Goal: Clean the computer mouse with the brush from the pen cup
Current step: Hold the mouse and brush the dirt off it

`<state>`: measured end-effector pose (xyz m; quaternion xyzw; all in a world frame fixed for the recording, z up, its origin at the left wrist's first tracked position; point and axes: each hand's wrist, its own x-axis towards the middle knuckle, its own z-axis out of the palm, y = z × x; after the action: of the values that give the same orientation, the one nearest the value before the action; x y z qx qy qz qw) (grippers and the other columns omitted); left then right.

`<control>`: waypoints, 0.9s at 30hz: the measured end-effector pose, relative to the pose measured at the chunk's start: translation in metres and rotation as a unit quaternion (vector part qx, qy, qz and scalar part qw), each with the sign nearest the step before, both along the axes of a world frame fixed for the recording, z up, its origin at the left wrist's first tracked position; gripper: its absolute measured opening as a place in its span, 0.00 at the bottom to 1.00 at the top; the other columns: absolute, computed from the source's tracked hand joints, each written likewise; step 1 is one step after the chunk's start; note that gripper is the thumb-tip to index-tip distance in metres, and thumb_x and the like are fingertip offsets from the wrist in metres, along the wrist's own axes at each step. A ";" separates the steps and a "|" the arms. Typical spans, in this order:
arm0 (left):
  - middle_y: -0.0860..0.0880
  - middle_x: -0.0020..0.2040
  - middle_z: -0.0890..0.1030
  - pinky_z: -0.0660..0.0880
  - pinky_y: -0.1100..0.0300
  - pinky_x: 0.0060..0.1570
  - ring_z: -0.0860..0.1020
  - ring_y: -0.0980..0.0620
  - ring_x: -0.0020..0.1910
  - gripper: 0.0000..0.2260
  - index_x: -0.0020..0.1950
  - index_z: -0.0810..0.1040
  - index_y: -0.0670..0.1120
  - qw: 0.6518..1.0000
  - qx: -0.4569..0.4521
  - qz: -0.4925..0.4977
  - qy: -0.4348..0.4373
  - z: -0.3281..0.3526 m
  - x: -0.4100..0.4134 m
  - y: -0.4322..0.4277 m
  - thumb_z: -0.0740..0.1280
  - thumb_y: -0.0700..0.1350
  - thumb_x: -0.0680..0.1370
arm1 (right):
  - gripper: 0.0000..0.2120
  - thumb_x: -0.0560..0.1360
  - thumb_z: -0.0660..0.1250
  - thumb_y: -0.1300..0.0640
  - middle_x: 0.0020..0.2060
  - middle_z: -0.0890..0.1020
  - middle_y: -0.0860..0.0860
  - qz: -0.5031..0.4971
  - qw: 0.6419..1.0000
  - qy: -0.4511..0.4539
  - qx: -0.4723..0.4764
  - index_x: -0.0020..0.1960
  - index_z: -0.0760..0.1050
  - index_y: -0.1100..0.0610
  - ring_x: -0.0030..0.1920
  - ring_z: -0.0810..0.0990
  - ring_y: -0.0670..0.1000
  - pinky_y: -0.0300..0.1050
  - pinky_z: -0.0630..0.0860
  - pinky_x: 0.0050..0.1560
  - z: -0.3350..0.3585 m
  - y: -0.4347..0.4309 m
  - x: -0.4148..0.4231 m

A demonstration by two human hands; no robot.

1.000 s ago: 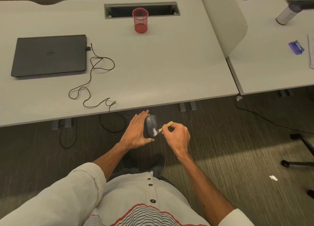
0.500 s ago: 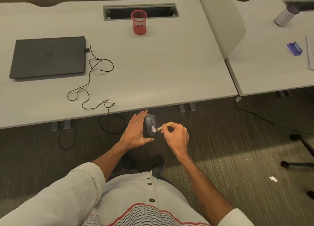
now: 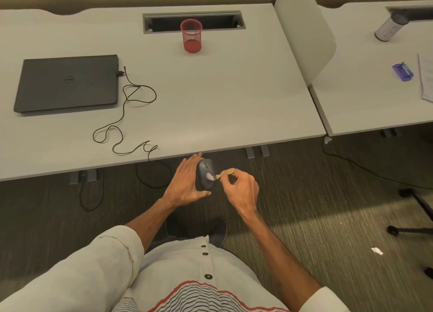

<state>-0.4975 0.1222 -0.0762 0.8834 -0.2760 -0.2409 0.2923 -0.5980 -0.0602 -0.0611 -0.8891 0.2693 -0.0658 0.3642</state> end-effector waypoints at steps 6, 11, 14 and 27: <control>0.47 0.89 0.52 0.45 0.44 0.88 0.51 0.47 0.89 0.55 0.87 0.52 0.46 1.000 0.006 0.008 0.004 0.000 0.000 0.000 0.80 0.62 0.73 | 0.08 0.81 0.73 0.46 0.35 0.81 0.38 -0.007 1.000 -0.009 -0.009 0.47 0.85 0.48 0.34 0.78 0.37 0.33 0.71 0.38 0.001 -0.005 -0.003; 0.47 0.89 0.51 0.46 0.44 0.88 0.50 0.47 0.89 0.54 0.87 0.51 0.46 1.000 0.008 0.004 0.011 0.000 0.000 0.000 0.80 0.62 0.73 | 0.08 0.83 0.72 0.49 0.45 0.87 0.42 -0.001 0.999 -0.049 0.018 0.57 0.87 0.51 0.39 0.80 0.38 0.34 0.77 0.41 0.006 -0.003 0.007; 0.46 0.89 0.51 0.45 0.44 0.88 0.51 0.46 0.89 0.54 0.87 0.51 0.45 1.000 0.004 0.010 0.010 0.001 0.001 0.000 0.80 0.61 0.74 | 0.08 0.83 0.72 0.48 0.45 0.87 0.42 0.027 0.999 -0.033 0.024 0.56 0.87 0.50 0.39 0.82 0.40 0.37 0.79 0.41 0.005 0.000 0.006; 0.47 0.89 0.50 0.48 0.42 0.88 0.50 0.46 0.89 0.55 0.88 0.49 0.46 1.000 -0.007 -0.010 0.028 0.002 0.005 0.005 0.80 0.61 0.73 | 0.09 0.83 0.72 0.49 0.51 0.88 0.40 0.135 0.987 -0.065 -0.056 0.62 0.86 0.46 0.44 0.82 0.39 0.30 0.77 0.46 0.015 -0.037 0.023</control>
<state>-0.4930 0.1273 -0.0742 0.8712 -0.2784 -0.2667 0.3038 -0.5745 -0.0971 -0.0458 -0.9300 0.1189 -0.0884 0.3363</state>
